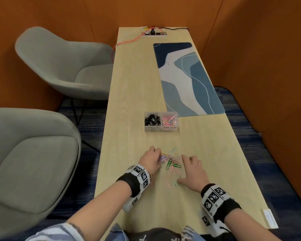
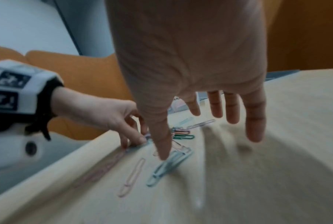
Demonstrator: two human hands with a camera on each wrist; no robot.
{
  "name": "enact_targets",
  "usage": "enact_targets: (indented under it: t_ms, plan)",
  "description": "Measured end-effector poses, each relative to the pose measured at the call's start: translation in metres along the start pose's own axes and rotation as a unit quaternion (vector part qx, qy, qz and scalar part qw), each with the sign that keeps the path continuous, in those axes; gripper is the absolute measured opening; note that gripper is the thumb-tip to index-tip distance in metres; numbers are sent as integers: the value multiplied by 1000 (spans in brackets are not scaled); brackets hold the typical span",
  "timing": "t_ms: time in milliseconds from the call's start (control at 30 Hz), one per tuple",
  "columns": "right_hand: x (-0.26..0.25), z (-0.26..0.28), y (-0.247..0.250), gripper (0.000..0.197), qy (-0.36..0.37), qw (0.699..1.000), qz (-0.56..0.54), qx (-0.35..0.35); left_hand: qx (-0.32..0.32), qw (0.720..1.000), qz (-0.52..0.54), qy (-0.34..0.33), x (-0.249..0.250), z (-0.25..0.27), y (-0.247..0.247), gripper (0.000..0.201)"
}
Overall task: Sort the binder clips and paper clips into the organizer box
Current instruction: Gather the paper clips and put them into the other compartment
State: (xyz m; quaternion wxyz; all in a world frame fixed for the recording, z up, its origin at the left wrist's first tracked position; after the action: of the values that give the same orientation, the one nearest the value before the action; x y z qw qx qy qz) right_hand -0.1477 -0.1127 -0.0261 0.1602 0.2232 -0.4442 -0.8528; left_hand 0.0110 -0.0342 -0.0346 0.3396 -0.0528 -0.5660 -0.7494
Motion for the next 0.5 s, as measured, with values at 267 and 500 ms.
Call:
enact_targets:
  t_ms: [267,500]
  plan:
    - [-11,-35,10,89,92,990,100,26,-19,997,-45,-61,-1,-21,14,68]
    - [-16,-51,9,33,128,987,7,96,36,997,-49,-52,-8,-16,9,29]
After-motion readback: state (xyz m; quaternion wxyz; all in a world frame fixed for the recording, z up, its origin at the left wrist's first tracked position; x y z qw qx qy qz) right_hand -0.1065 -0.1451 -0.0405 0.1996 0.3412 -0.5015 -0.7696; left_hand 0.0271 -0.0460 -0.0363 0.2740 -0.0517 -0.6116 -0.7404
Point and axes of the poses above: each hand's wrist, its own z-axis away from the middle knuckle, its own y-axis out of the back of the hand, x = y × z, the point moved 3 cm from there along -z, towards the middle knuckle, and after that the axes turned 4 degrees about -y, right-handed, at the moved point
